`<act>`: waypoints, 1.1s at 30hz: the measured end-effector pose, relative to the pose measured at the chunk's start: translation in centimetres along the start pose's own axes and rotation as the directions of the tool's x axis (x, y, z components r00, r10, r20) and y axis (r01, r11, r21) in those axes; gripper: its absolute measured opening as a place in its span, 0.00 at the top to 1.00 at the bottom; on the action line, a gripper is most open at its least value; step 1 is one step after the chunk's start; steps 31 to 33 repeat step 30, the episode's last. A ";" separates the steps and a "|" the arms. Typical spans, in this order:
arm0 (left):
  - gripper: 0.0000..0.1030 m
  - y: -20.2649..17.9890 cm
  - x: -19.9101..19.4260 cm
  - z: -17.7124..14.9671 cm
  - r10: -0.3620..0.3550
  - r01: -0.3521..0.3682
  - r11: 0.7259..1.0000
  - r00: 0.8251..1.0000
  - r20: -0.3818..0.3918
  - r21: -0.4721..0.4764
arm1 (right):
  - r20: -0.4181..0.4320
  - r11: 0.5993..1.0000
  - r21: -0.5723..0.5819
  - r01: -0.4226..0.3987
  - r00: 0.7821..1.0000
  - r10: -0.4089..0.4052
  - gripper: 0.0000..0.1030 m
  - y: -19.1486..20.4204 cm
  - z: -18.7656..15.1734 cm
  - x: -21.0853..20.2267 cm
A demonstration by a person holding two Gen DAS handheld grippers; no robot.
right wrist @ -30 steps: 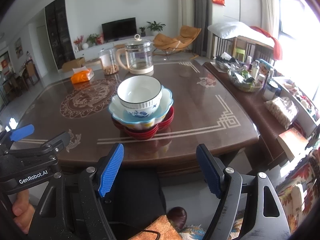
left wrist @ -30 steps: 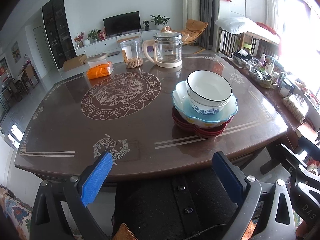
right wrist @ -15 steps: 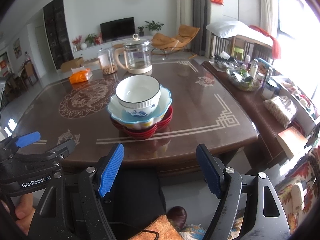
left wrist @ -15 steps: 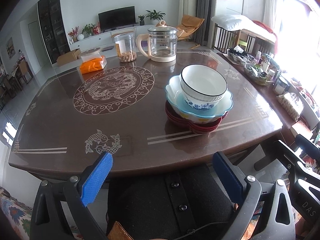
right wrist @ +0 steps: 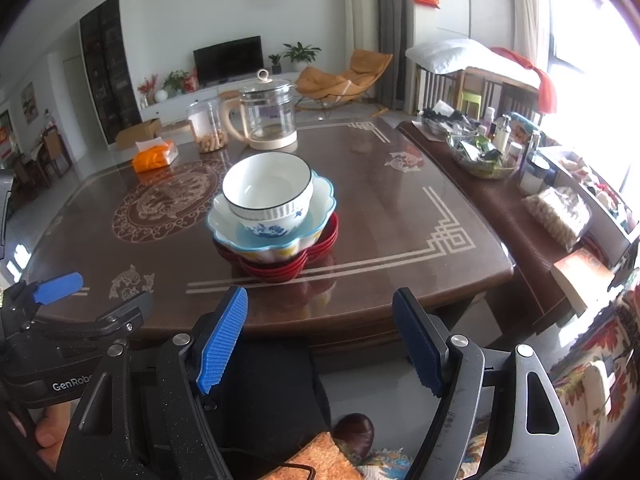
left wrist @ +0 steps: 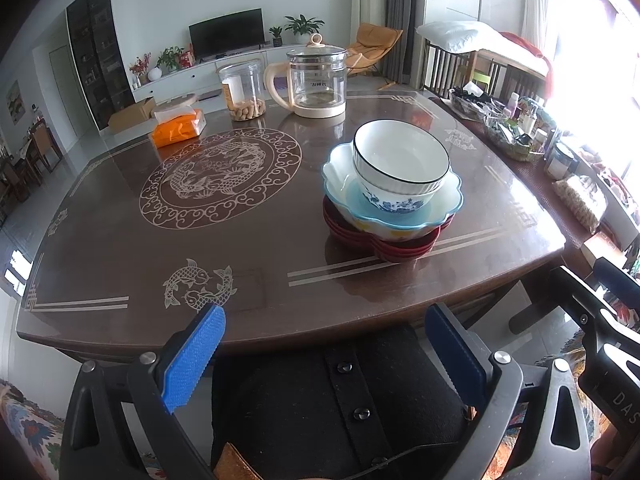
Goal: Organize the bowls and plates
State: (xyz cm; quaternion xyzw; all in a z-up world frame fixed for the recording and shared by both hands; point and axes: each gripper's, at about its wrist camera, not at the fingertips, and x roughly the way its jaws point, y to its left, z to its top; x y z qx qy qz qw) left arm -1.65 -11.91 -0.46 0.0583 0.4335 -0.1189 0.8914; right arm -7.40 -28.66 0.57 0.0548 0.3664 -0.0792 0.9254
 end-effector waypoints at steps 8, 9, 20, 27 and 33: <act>0.03 0.0 0.6 0.1 -0.003 0.003 1.000 1.000 -0.012 -0.003 | -0.011 1.000 0.013 -0.013 1.000 0.013 0.24 -0.3 0.2 0.5; 0.03 0.0 0.7 0.1 -0.004 0.004 1.000 1.000 -0.013 -0.003 | -0.010 1.000 0.013 -0.014 1.000 0.014 0.24 -0.2 0.2 0.6; 0.03 -0.2 1.4 0.4 -0.008 0.008 1.000 1.000 -0.024 0.002 | -0.033 1.000 0.017 -0.015 0.999 0.015 0.24 -0.4 0.2 1.6; 0.03 -0.3 1.8 0.4 -0.008 0.008 1.000 1.000 -0.026 0.002 | -0.037 1.000 0.021 -0.015 0.999 0.016 0.24 -0.6 0.2 1.7; 0.03 -0.6 1.4 0.4 0.003 -0.003 1.000 1.000 -0.002 0.016 | -0.035 0.999 0.028 -0.016 0.999 0.017 0.24 -0.8 0.2 1.8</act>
